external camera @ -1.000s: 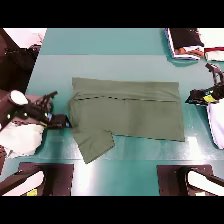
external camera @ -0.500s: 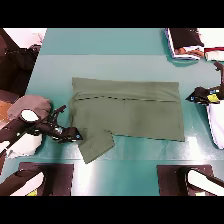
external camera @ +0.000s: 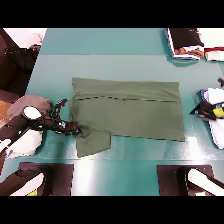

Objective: Fold the shirts.

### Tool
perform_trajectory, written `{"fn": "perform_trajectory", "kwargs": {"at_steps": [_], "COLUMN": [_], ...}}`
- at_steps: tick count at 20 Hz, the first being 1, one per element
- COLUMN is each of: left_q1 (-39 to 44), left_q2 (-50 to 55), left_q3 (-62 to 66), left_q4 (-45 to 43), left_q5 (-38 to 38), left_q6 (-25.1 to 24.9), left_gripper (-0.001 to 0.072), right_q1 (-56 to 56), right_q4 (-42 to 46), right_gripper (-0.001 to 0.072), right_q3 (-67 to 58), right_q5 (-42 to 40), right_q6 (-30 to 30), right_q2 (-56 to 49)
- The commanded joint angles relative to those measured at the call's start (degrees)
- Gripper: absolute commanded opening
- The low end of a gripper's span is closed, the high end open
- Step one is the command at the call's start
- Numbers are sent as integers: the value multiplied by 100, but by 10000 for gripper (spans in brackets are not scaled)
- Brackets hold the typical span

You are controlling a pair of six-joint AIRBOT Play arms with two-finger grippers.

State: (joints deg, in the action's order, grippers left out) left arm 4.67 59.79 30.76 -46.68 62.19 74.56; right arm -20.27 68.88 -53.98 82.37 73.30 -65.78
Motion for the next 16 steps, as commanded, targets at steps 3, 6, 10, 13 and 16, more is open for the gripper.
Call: {"fn": "perform_trajectory", "kwargs": {"at_steps": [3, 6, 10, 13, 16], "left_q1": [7, 7, 7, 7, 7], "left_q2": [-4, -4, -4, -4, -4], "left_q3": [501, 507, 507, 507, 514], "left_q4": [59, 61, 59, 57, -85], "left_q5": [144, 153, 153, 151, 348], "left_q6": [-219, -260, -260, -260, -299], "left_gripper": [37, 37, 37, 37, 36], "right_q1": [-857, -804, -535, -203, 111], "right_q4": [562, 308, -188, -188, -114], "right_gripper": [419, 412, 406, 314, 19], "right_q3": [1543, 2035, 2177, 2177, 2173], "right_q5": [-120, -439, -800, -688, -612], "right_q6": [-59, -240, -284, -282, -297], "right_q2": [164, 164, 164, 31, -74]}}
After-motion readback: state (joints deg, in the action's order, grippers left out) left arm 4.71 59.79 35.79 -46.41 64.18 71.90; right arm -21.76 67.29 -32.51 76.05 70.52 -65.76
